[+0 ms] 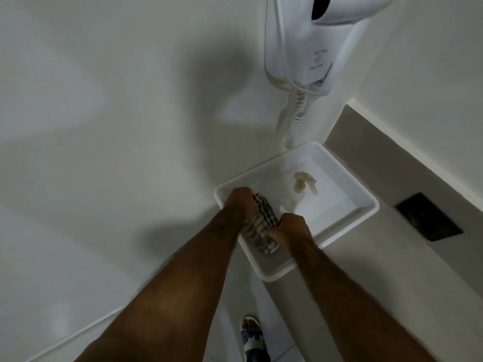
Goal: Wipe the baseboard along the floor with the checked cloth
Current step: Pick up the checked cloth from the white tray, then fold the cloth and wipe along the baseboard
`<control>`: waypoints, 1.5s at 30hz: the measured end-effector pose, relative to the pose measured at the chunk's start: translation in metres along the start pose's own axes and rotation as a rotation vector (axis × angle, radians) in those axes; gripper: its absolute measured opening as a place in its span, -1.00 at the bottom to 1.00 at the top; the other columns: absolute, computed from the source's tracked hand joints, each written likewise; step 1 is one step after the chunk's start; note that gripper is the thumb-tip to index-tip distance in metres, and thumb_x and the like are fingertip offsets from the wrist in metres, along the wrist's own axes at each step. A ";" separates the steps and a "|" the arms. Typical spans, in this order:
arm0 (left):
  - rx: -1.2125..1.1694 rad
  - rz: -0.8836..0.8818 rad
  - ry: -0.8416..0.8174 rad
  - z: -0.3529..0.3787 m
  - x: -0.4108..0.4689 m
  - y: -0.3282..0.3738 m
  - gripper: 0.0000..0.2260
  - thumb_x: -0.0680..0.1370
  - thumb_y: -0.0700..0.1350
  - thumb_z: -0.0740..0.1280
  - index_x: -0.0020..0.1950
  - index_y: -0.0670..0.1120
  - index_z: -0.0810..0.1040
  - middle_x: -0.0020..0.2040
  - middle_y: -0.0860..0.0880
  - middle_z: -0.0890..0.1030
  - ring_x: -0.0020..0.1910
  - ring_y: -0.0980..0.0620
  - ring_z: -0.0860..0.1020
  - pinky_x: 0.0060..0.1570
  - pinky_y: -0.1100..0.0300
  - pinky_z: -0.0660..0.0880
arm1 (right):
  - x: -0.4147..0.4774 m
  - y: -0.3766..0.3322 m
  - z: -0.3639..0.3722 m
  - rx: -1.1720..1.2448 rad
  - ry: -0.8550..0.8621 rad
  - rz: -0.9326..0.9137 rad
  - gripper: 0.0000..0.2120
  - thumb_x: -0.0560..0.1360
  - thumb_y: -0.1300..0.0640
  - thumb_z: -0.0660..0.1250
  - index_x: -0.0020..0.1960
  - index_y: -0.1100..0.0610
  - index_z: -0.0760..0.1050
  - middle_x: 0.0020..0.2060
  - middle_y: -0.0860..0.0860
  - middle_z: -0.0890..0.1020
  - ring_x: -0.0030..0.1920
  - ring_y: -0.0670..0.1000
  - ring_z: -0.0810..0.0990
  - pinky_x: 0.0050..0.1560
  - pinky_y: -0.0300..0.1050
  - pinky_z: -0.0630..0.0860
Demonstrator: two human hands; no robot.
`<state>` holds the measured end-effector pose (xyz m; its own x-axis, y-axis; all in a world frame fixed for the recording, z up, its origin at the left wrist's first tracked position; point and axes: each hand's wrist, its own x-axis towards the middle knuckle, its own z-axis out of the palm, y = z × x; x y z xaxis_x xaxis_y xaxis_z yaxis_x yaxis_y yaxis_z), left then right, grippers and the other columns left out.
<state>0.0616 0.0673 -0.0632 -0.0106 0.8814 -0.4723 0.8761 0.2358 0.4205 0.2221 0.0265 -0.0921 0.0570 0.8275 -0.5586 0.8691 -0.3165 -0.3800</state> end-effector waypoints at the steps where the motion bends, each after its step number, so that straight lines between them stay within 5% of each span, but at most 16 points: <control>1: -0.040 0.006 0.002 -0.008 -0.006 -0.001 -0.65 0.60 -0.06 0.38 0.24 -0.30 0.63 0.26 -0.27 0.66 0.27 -0.23 0.60 0.25 0.04 0.50 | -0.004 -0.003 -0.003 0.035 0.017 -0.002 -0.49 0.46 -0.13 0.56 0.26 0.17 0.60 0.11 0.08 0.69 0.01 0.06 0.65 0.03 -0.11 0.64; 6: -0.306 0.056 0.066 -0.055 -0.062 -0.019 -0.69 0.55 -0.04 0.46 0.21 -0.20 0.67 0.23 -0.21 0.68 0.25 -0.15 0.61 0.13 0.18 0.49 | -0.044 -0.035 -0.029 0.220 0.134 -0.100 -0.58 0.50 0.03 0.48 0.25 0.23 0.52 0.12 0.15 0.66 0.08 0.17 0.68 0.09 0.07 0.71; 9: -0.449 0.092 0.183 -0.086 -0.105 -0.029 -0.53 0.41 0.03 0.46 0.19 -0.25 0.63 0.19 -0.25 0.68 0.21 -0.19 0.63 0.20 0.03 0.55 | -0.074 -0.062 -0.045 0.350 0.227 -0.231 -0.72 0.51 0.12 0.46 0.13 0.21 0.50 0.01 0.13 0.66 0.00 0.16 0.66 0.05 0.09 0.70; 12: -0.544 0.135 0.317 -0.116 -0.147 -0.043 -0.55 0.37 -0.01 0.39 0.14 -0.27 0.60 0.12 -0.30 0.69 0.16 -0.26 0.64 0.22 -0.15 0.57 | -0.105 -0.089 -0.059 0.449 0.282 -0.391 -0.77 0.52 0.16 0.46 0.14 0.16 0.52 -0.07 0.02 0.63 -0.04 0.09 0.64 -0.17 -0.20 0.60; 16: -0.705 0.163 0.450 -0.156 -0.203 -0.075 -0.72 0.53 -0.18 0.44 0.23 -0.18 0.60 0.15 -0.21 0.71 0.16 -0.24 0.68 0.21 -0.13 0.62 | -0.151 -0.134 -0.074 0.417 0.276 -0.626 -0.88 0.55 0.15 0.47 0.07 0.11 0.62 -0.18 -0.05 0.66 -0.13 0.01 0.63 -0.31 -0.46 0.46; 19: -0.829 0.182 0.560 -0.182 -0.249 -0.106 -0.68 0.52 -0.19 0.49 0.27 -0.16 0.63 0.14 -0.15 0.74 0.10 -0.14 0.72 0.15 0.00 0.65 | -0.187 -0.175 -0.079 0.419 0.211 -0.746 -0.89 0.54 0.08 0.55 0.02 0.08 0.68 -0.19 -0.05 0.73 -0.14 0.01 0.69 -0.11 -0.19 0.60; 23: -1.046 0.216 0.634 -0.206 -0.310 -0.149 -0.70 0.48 -0.21 0.55 0.18 -0.24 0.68 -0.01 -0.12 0.79 -0.10 -0.01 0.76 -0.15 0.17 0.67 | -0.233 -0.229 -0.069 0.476 0.116 -0.870 -0.90 0.53 0.05 0.58 -0.02 -0.02 0.67 -0.18 -0.08 0.75 -0.15 -0.04 0.72 -0.02 -0.09 0.65; 26: -1.236 0.243 0.686 -0.213 -0.350 -0.182 -0.66 0.43 -0.24 0.58 0.17 -0.30 0.68 0.05 -0.24 0.77 0.00 -0.16 0.76 0.03 0.04 0.70 | -0.261 -0.263 -0.047 0.560 0.008 -0.906 -0.91 0.54 0.09 0.57 -0.03 0.01 0.66 -0.13 0.00 0.77 -0.05 0.09 0.77 0.08 0.09 0.71; 32: -1.504 0.191 0.800 -0.190 -0.396 -0.249 -0.85 0.47 -0.26 0.52 0.03 -0.16 0.75 -0.06 -0.16 0.79 -0.11 -0.08 0.77 -0.14 0.10 0.70 | -0.294 -0.307 0.016 0.617 -0.225 -0.948 -0.90 0.55 0.18 0.57 0.02 0.07 0.67 -0.10 0.10 0.78 -0.05 0.12 0.78 0.14 0.27 0.70; 40: -1.650 -0.027 0.876 -0.087 -0.389 -0.331 -0.79 0.53 -0.25 0.48 0.17 -0.15 0.66 -0.01 -0.12 0.76 -0.05 -0.08 0.75 -0.06 0.00 0.72 | -0.259 -0.299 0.134 0.477 -0.362 -0.897 -0.84 0.52 0.21 0.60 0.06 0.20 0.69 -0.08 0.19 0.77 -0.05 0.22 0.76 0.13 0.34 0.67; 45: -1.726 -0.168 0.858 0.013 -0.351 -0.378 -0.75 0.52 -0.21 0.50 0.19 -0.20 0.64 0.00 -0.18 0.75 -0.03 -0.15 0.73 -0.04 -0.01 0.70 | -0.205 -0.255 0.231 0.373 -0.373 -0.805 -0.79 0.49 0.12 0.63 0.07 0.17 0.71 -0.13 0.14 0.76 -0.14 0.05 0.68 0.09 0.21 0.68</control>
<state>-0.2593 -0.3367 -0.0665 -0.6979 0.6182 -0.3616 -0.5003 -0.0595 0.8638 -0.1243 -0.1697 -0.0512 -0.7040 0.6807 -0.2024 0.3640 0.1011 -0.9259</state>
